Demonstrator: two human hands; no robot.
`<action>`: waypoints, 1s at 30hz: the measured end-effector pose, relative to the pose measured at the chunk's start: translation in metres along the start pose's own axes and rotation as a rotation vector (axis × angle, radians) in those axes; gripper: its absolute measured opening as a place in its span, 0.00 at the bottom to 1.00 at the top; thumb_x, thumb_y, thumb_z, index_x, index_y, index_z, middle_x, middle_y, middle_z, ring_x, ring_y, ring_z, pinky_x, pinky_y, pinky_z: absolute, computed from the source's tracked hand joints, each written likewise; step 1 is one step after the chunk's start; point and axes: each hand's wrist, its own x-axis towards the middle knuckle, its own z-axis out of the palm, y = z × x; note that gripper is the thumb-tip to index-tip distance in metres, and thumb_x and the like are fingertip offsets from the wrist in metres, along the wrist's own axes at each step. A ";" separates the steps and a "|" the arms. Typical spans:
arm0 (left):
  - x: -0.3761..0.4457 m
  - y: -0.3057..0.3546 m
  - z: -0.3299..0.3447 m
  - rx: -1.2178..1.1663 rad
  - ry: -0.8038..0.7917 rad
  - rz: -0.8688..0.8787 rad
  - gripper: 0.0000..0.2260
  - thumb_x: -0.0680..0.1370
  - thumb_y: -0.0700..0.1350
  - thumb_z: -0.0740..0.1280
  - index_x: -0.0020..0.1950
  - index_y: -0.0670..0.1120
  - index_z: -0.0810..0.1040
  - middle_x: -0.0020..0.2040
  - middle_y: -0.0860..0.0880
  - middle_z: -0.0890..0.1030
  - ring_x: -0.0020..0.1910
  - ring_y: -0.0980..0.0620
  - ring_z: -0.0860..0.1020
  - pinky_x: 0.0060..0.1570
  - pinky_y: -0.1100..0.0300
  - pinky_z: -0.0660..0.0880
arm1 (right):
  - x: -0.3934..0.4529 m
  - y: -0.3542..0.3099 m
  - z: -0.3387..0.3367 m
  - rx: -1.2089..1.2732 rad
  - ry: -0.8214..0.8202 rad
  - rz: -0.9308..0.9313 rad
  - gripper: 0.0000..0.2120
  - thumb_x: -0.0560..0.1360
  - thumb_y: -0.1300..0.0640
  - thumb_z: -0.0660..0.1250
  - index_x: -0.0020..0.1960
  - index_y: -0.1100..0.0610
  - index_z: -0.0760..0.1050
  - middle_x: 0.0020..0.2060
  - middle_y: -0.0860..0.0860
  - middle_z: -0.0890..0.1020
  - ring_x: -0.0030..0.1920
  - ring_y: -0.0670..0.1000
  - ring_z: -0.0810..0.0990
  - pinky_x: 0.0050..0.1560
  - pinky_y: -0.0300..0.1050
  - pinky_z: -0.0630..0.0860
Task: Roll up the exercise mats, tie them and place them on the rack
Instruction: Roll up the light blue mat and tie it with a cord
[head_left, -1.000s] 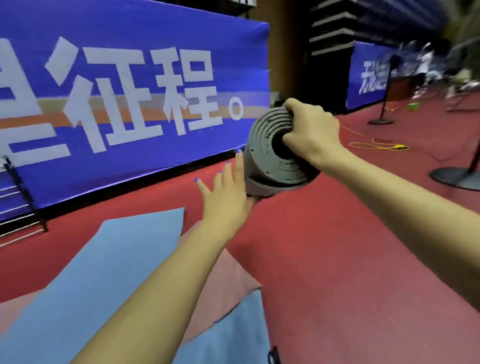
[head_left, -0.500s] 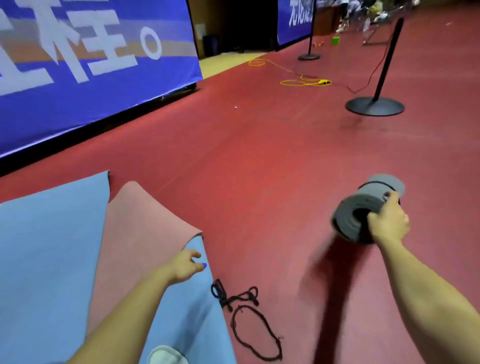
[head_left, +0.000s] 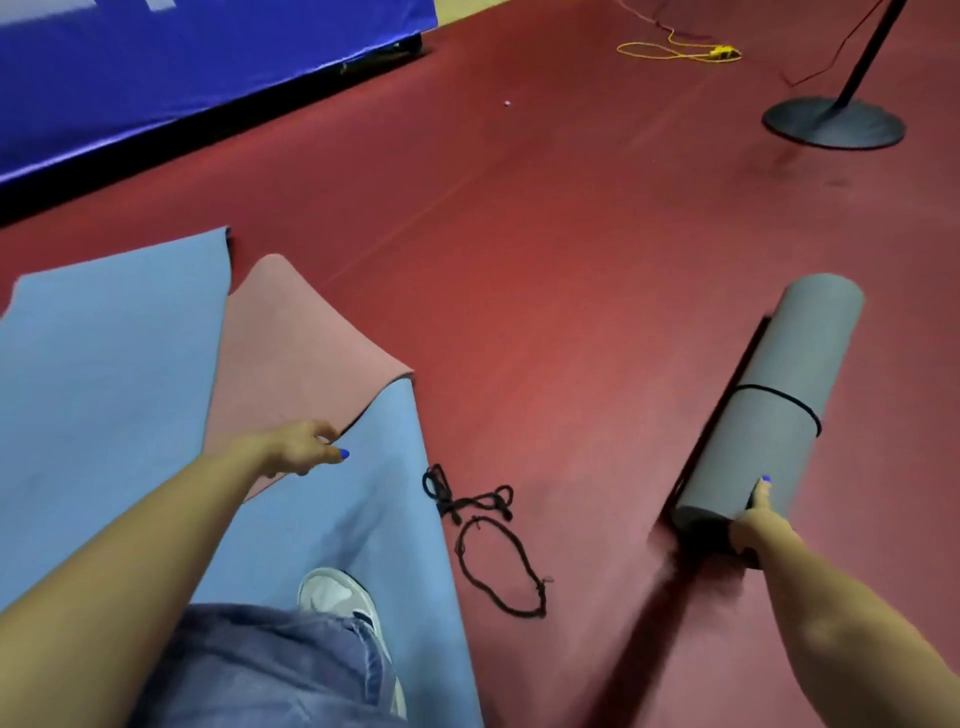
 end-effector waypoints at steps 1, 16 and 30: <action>-0.003 -0.007 -0.005 0.046 -0.020 -0.048 0.21 0.80 0.52 0.63 0.71 0.46 0.66 0.62 0.47 0.73 0.46 0.48 0.76 0.40 0.60 0.69 | -0.007 -0.008 -0.007 0.078 -0.003 0.138 0.51 0.72 0.63 0.69 0.76 0.59 0.31 0.73 0.64 0.60 0.72 0.62 0.59 0.74 0.45 0.52; -0.125 -0.219 -0.096 -0.337 0.395 -0.268 0.11 0.80 0.47 0.63 0.63 0.48 0.72 0.58 0.46 0.77 0.53 0.45 0.78 0.44 0.56 0.67 | -0.310 -0.398 0.066 0.330 -0.501 -0.996 0.19 0.77 0.70 0.56 0.64 0.62 0.74 0.50 0.60 0.82 0.45 0.49 0.78 0.36 0.30 0.70; -0.206 -0.362 0.017 -0.665 0.408 -0.333 0.11 0.80 0.47 0.62 0.63 0.49 0.70 0.53 0.49 0.79 0.47 0.52 0.79 0.41 0.61 0.71 | -0.682 -0.533 0.148 -0.559 -0.886 -1.836 0.19 0.78 0.55 0.64 0.69 0.55 0.69 0.55 0.57 0.79 0.44 0.52 0.76 0.44 0.44 0.73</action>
